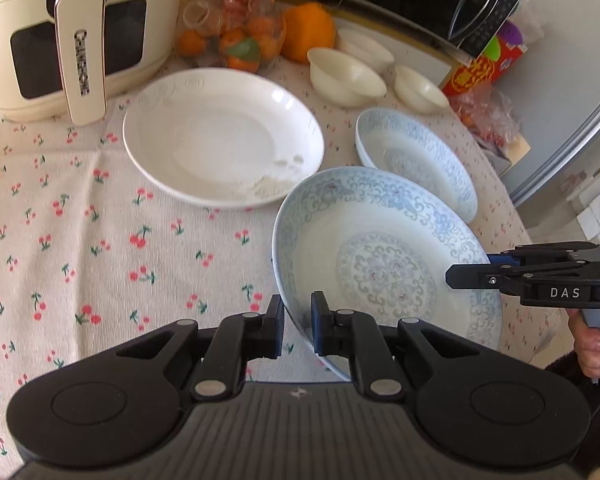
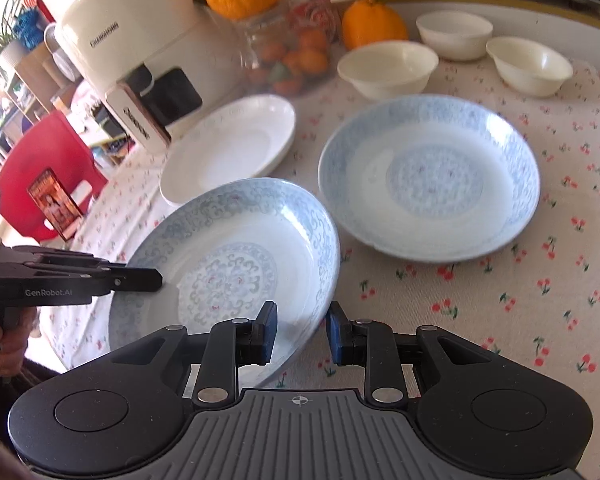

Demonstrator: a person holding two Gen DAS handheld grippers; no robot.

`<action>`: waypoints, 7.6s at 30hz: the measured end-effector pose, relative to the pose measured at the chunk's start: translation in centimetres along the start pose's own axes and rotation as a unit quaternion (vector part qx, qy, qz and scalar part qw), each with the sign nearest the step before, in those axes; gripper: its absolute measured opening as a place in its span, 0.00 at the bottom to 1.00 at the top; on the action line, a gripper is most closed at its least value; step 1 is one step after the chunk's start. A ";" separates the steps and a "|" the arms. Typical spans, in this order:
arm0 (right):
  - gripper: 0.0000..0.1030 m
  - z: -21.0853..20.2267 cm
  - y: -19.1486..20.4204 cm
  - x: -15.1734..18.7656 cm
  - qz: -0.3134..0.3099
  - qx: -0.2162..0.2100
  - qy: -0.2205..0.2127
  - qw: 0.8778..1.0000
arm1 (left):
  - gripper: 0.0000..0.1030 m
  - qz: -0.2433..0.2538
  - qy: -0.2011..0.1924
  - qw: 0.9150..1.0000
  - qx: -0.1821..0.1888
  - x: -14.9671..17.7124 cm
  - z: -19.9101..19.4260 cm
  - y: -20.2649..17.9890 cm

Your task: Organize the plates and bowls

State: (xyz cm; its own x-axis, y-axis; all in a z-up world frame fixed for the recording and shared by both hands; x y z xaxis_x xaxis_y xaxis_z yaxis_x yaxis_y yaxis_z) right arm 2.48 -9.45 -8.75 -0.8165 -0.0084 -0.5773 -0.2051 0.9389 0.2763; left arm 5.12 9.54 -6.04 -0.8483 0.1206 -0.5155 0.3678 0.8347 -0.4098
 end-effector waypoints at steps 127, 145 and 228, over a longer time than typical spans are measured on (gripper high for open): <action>0.93 9.3 2.2 -12.8 0.042 -0.051 -0.069 0.995 | 0.94 -0.091 -0.071 0.977 -0.179 -8.7 4.0 7.4; 0.32 12.0 2.4 -12.7 0.061 -0.028 -0.057 0.996 | 0.44 -0.135 -0.077 0.977 -0.148 -8.3 2.8 8.7; 0.21 -1.3 -10.2 -7.3 0.126 0.061 -0.122 0.983 | 0.14 -0.006 -0.085 0.994 -0.069 -8.5 5.8 -4.9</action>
State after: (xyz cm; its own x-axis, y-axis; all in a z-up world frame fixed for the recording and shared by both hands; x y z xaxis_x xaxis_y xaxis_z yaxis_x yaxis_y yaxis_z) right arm 9.82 -19.38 -6.37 -0.6769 0.2984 -0.6729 0.0662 0.9351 0.3481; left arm 12.76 1.26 -4.00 -0.7715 0.0287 -0.6355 0.2930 0.9028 -0.3149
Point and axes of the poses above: each gripper's, at about its wrist camera, not at the fingertips, and z roughly the way its jaws point, y to its left, x to its underside, the point moved 4 cm from there along z, roughly the way its jaws point, and after that the axes turned 6 degrees about x, right-handed, at the moved point
